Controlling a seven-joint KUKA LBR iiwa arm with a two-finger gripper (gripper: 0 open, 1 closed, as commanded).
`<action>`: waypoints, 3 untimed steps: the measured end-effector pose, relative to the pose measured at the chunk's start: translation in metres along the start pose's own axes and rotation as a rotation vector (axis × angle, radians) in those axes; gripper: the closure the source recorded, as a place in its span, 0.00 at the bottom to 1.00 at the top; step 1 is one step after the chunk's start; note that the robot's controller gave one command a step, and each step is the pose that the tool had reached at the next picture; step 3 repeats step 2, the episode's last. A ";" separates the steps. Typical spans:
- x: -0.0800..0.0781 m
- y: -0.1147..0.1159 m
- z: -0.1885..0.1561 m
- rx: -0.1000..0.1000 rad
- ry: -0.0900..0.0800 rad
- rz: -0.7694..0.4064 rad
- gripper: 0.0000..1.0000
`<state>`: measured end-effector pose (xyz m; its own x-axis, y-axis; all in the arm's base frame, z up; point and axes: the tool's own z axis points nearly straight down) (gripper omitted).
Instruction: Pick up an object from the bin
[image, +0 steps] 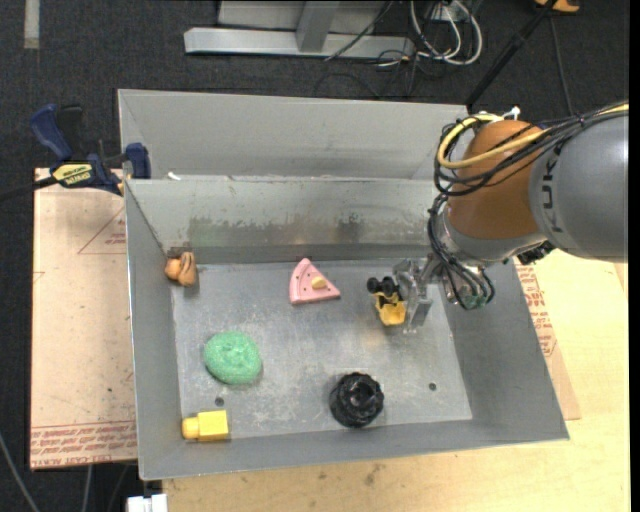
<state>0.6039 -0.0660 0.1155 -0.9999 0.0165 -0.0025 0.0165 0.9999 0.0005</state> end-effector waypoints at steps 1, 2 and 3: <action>0.000 0.000 -0.009 0.000 0.000 -0.001 1.00; 0.000 0.000 -0.019 0.000 0.002 -0.001 1.00; 0.000 0.000 -0.019 0.000 0.002 -0.001 1.00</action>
Offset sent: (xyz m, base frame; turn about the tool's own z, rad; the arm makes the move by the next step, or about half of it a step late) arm 0.0000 -0.0001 0.0472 0.0000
